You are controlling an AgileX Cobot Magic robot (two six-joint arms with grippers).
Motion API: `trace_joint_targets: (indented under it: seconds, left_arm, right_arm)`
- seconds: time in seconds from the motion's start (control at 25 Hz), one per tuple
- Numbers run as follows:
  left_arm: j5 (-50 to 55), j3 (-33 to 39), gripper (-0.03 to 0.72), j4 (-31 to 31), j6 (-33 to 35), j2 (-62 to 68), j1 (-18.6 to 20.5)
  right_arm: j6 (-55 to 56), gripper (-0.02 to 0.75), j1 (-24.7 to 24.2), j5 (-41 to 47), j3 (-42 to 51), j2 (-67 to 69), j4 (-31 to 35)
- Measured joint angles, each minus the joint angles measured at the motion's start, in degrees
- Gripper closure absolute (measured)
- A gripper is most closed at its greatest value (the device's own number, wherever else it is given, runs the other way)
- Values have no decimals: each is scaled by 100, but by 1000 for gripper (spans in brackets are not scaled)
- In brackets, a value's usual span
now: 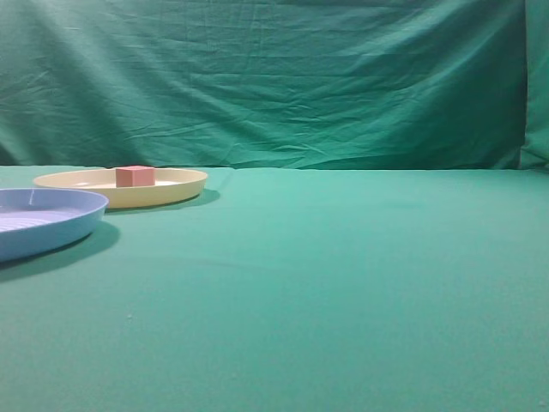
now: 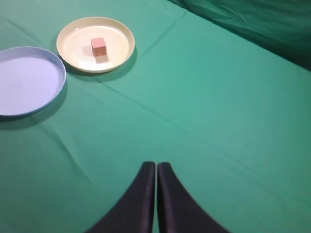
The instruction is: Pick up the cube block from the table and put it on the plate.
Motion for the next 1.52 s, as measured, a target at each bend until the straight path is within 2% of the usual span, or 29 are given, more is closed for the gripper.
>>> trace_joint_targets:
  seconds: [0.12, 0.2, 0.4, 0.56, 0.72, 0.92, 1.08, 1.52]
  left_arm:
    - [0, 0, 688, 0, 0, 0, 0]
    - [0, 0, 688, 0, 0, 0, 0]
    - [0, 0, 688, 0, 0, 0, 0]
    - [0, 0, 688, 0, 0, 0, 0]
    - [0, 0, 688, 0, 0, 0, 0]
    - [0, 0, 688, 0, 0, 0, 0]
    - [0, 0, 688, 0, 0, 0, 0]
    - [0, 0, 688, 0, 0, 0, 0]
  right_arm:
    - [314, 738, 0, -177, 643, -581, -242]
    - [387, 738, -162, -608, 1099, -1058, -308]
    - [421, 738, -1163, -1761, 2432, -2072, -381]
    - [421, 738, -2010, -2363, 3496, -2886, -381]
    - [421, 738, -2514, -2747, 4568, -3710, -392]
    - [421, 738, -2669, -3416, 5735, -4585, -392]
    - [421, 738, -2677, -3885, 6407, -4677, -392]
    - [421, 738, -2677, -3903, 6496, -4677, -392]
